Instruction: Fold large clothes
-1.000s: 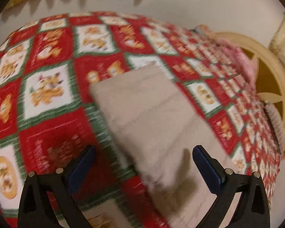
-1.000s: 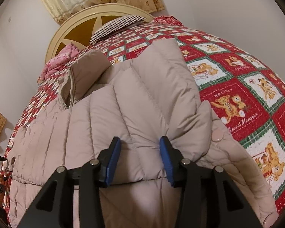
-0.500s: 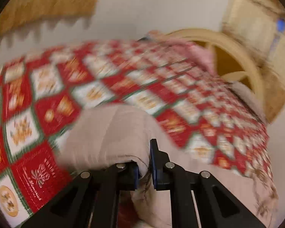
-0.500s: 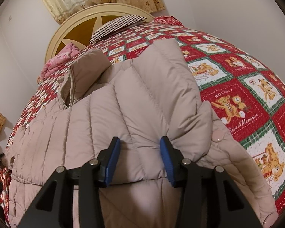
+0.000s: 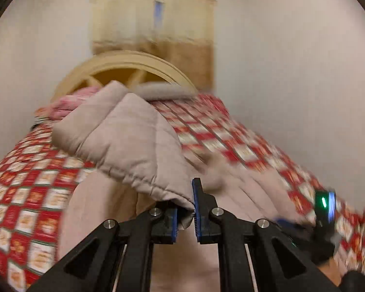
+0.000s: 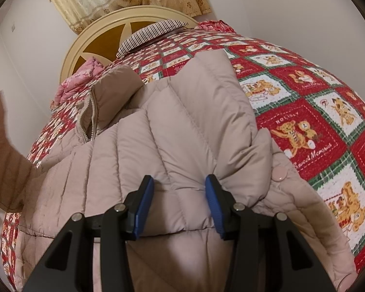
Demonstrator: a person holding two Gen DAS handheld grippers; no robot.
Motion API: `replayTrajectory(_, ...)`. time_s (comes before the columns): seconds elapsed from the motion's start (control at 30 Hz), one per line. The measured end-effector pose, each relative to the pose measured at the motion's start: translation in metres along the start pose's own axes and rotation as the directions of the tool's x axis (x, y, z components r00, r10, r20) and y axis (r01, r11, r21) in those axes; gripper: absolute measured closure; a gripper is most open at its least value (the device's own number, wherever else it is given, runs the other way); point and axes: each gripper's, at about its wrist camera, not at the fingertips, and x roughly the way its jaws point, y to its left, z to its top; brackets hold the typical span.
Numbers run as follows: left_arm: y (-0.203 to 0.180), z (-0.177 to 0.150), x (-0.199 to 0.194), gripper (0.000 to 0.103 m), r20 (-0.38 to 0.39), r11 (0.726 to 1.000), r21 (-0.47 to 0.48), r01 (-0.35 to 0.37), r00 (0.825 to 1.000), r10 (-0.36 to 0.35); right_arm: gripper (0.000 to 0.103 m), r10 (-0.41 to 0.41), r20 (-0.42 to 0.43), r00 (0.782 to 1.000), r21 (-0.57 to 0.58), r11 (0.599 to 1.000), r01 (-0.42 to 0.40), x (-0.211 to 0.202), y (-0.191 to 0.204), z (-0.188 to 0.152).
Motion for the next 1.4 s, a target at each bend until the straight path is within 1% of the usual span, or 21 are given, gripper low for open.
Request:
replayTrajectory(0.07,-0.029,-0.018,0.024,0.093,-0.075,0.999,0.028,0.029,0.997,-0.027,0.056,0.007,0.001,1.000,0.005,1.000,-0.007,0.000,-0.001,0.000)
replayTrajectory(0.17,-0.059,-0.049,0.061,0.093,-0.196,0.994,0.092,0.061,0.980,-0.042,0.055,0.017,0.002,1.000,0.012,1.000,-0.017,-0.001,-0.002,0.000)
replayTrajectory(0.23,-0.074,-0.069,0.080,0.092,-0.294,0.985,0.163,0.064,0.956,-0.014,0.053,0.029,0.003,1.000,0.018,0.999,-0.029,-0.001,-0.004,0.000)
replayTrajectory(0.27,-0.080,-0.078,0.088,0.090,-0.340,0.976,0.211,0.048,0.940,0.027,0.051,0.037,0.004,0.999,0.021,0.999,-0.037,-0.001,-0.004,0.000)
replayTrajectory(0.37,-0.087,-0.083,0.086,0.087,-0.336,0.965,0.263,0.024,0.939,0.068,0.047,0.061,0.006,0.998,0.026,0.998,-0.062,-0.001,-0.005,0.000)
replayTrajectory(0.47,-0.083,-0.082,0.075,0.078,-0.362,0.973,0.226,0.052,0.932,0.035,0.047,0.070,0.007,0.998,0.031,0.997,-0.070,-0.001,-0.006,0.000)
replayTrajectory(0.5,-0.080,-0.086,0.068,0.067,-0.375,0.976,0.205,0.067,0.927,0.015,0.047,0.073,0.008,0.997,0.034,0.997,-0.073,-0.001,-0.006,0.000)
replayTrajectory(0.53,-0.076,-0.087,0.061,0.049,-0.388,0.979,0.190,0.078,0.922,0.002,0.047,0.077,0.008,0.997,0.038,0.996,-0.078,-0.001,-0.007,0.000)
replayTrajectory(0.6,-0.069,-0.094,0.044,0.033,-0.391,0.980,0.190,0.063,0.920,0.017,0.047,0.084,0.009,0.996,0.045,0.995,-0.085,-0.001,-0.008,0.000)
replayTrajectory(0.7,-0.055,-0.105,0.021,0.032,-0.349,0.981,0.191,0.022,0.936,0.047,0.047,0.092,0.003,0.996,0.064,0.994,-0.092,-0.003,-0.009,0.001)
replayTrajectory(0.8,-0.022,-0.110,0.001,0.032,-0.321,0.995,0.102,-0.011,0.946,0.044,0.047,0.086,-0.006,0.996,0.101,0.991,-0.085,-0.025,-0.012,0.003)
replayTrajectory(0.9,0.024,-0.117,-0.014,0.032,-0.280,0.996,-0.061,-0.070,0.959,0.051,0.036,0.056,0.078,0.995,0.145,0.987,-0.067,-0.062,-0.018,-0.004)
replayTrajectory(1.0,0.056,-0.125,-0.014,0.032,-0.267,0.965,-0.213,-0.154,0.959,0.095,0.035,0.108,0.105,0.989,0.152,0.981,-0.124,-0.076,-0.014,-0.001)
replayTrajectory(1.07,0.073,-0.136,-0.013,0.032,-0.270,0.937,-0.307,-0.165,0.959,0.081,0.035,0.150,0.072,0.986,0.132,0.978,-0.159,-0.067,-0.002,0.006)
replayTrajectory(1.13,0.083,-0.147,-0.011,0.032,-0.265,0.915,-0.370,-0.162,0.962,0.064,0.035,0.154,0.019,0.988,0.065,0.986,-0.155,-0.049,0.016,0.011)
replayTrajectory(1.2,0.086,-0.153,-0.014,0.032,-0.246,0.905,-0.399,-0.148,0.968,0.050,0.049,0.094,-0.085,0.992,-0.026,0.995,-0.097,-0.019,0.038,0.009)
replayTrajectory(1.23,0.086,-0.154,-0.015,0.032,-0.241,0.907,-0.396,-0.144,0.969,0.049,0.075,0.059,-0.122,0.991,-0.062,0.996,-0.067,-0.008,0.045,0.005)
replayTrajectory(1.27,0.085,-0.155,-0.014,0.032,-0.241,0.908,-0.394,-0.143,0.969,0.048,0.087,0.037,-0.151,0.988,-0.104,0.993,-0.053,0.003,0.054,0.001)
replayTrajectory(1.3,0.085,-0.155,-0.013,0.032,-0.241,0.906,-0.399,-0.139,0.970,0.042,0.088,0.019,-0.150,0.988,-0.139,0.989,-0.040,0.005,0.060,-0.002)
replayTrajectory(1.33,0.086,-0.157,-0.013,0.032,-0.241,0.902,-0.410,-0.133,0.970,0.034,0.092,-0.011,-0.130,0.991,-0.177,0.984,-0.012,0.002,0.065,-0.004)
replayTrajectory(1.4,0.091,-0.158,-0.012,0.032,-0.237,0.892,-0.435,-0.119,0.971,0.014,0.092,-0.050,-0.077,0.996,-0.234,0.972,0.031,-0.012,0.072,-0.005)
